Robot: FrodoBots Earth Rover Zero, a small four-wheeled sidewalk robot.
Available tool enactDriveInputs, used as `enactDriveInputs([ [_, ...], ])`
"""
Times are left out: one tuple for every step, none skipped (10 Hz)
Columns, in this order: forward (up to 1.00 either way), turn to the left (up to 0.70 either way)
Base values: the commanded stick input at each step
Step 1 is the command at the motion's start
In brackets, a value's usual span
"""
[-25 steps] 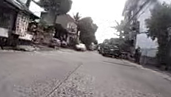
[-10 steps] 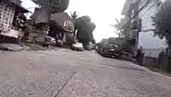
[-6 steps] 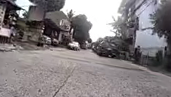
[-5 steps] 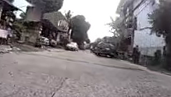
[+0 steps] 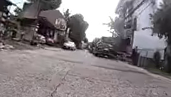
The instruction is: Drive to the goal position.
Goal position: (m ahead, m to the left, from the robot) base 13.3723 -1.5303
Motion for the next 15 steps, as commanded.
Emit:
enactDriveInputs([
  [0.70, 0.00],
  [0.70, 0.00],
  [0.70, 0.00],
  [0.70, 0.00],
  [0.70, 0.00],
  [0.70, 0.00],
  [0.70, 0.00],
  [0.70, 0.00],
  [0.70, 0.00],
  [0.70, 0.00],
  [0.70, 0.00],
  [0.70, 0.00],
  [0.70, 0.00],
  [0.70, 0.00],
  [0.70, 0.00],
])
